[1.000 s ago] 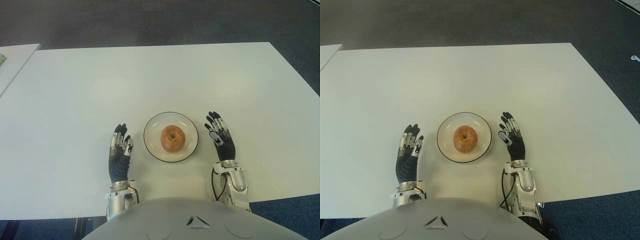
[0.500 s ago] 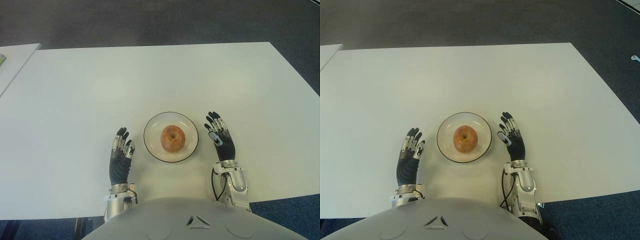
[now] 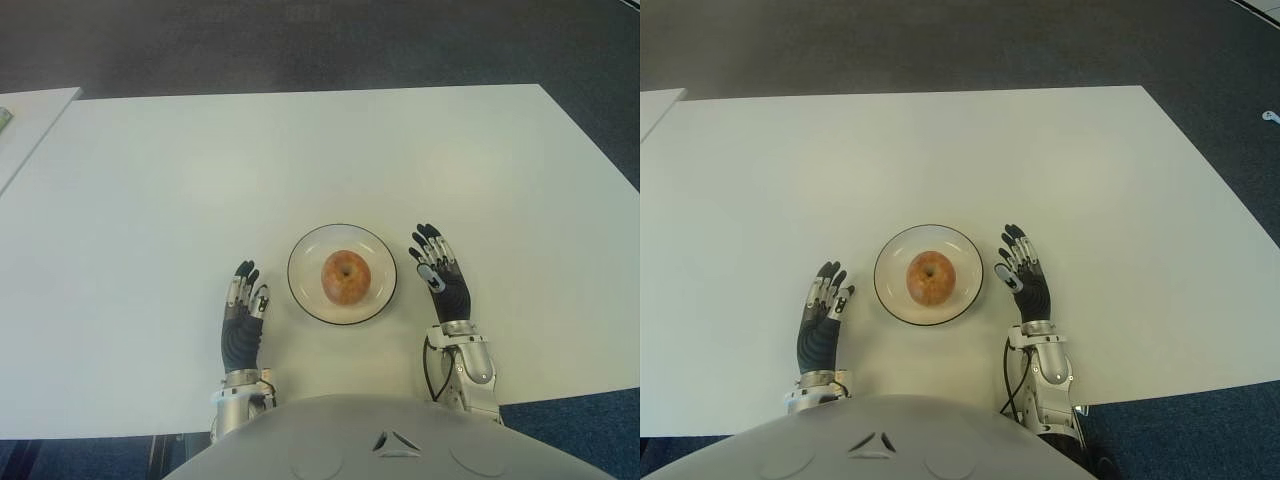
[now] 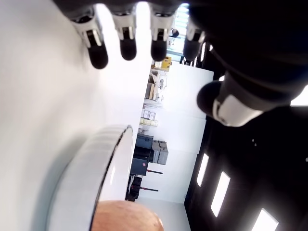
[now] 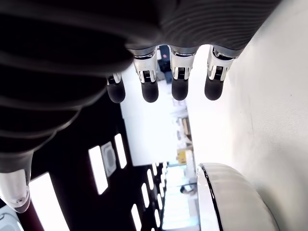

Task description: Put the apples into the plate.

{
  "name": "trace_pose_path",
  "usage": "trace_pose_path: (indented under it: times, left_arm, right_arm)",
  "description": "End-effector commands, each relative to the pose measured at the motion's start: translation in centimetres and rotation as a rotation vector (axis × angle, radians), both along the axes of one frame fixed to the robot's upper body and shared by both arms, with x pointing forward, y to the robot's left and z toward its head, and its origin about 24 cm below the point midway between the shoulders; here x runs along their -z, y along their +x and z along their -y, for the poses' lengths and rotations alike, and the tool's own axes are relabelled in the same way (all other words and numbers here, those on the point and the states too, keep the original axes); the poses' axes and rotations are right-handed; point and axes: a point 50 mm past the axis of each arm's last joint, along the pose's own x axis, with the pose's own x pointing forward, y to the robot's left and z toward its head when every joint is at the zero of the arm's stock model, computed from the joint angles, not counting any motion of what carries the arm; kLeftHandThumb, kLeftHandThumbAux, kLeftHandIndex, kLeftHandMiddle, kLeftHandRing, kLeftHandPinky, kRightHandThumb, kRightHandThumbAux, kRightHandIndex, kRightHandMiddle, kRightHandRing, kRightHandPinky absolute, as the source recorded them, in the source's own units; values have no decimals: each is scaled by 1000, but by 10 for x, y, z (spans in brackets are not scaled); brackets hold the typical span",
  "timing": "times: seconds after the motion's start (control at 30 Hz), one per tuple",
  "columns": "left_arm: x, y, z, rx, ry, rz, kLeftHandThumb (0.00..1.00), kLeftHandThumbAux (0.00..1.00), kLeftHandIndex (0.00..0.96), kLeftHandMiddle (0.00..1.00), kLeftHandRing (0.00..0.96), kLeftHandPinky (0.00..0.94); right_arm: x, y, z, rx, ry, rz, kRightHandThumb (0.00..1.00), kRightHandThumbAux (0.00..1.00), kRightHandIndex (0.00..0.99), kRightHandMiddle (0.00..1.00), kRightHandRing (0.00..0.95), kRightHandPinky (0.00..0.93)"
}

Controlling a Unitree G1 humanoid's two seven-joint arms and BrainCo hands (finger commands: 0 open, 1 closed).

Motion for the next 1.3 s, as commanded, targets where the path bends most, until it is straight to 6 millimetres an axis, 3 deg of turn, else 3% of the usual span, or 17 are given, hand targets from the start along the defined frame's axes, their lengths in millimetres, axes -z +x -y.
trace_pose_path:
  times: [0.03, 0.47, 0.93, 1.3]
  left_arm:
    - [6, 1, 10, -8, -6, -35, 147, 520, 50, 44, 0, 0]
    - [21, -2, 6, 33, 79, -93, 62, 535, 16, 0, 0, 0]
    - [28, -1, 5, 38, 89, -88, 57, 538, 10, 0, 0, 0]
    - [25, -1, 7, 17, 52, -72, 73, 536, 66, 6, 0, 0]
  right_arm:
    - [19, -16, 3, 6, 12, -127, 110, 524, 0, 0, 0, 0]
    - [17, -17, 1, 8, 10, -136, 117, 529, 0, 0, 0, 0]
    - [16, -17, 3, 3, 21, -130, 124, 523, 0, 0, 0, 0]
    - [16, -19, 5, -2, 10, -143, 128, 530, 0, 0, 0, 0]
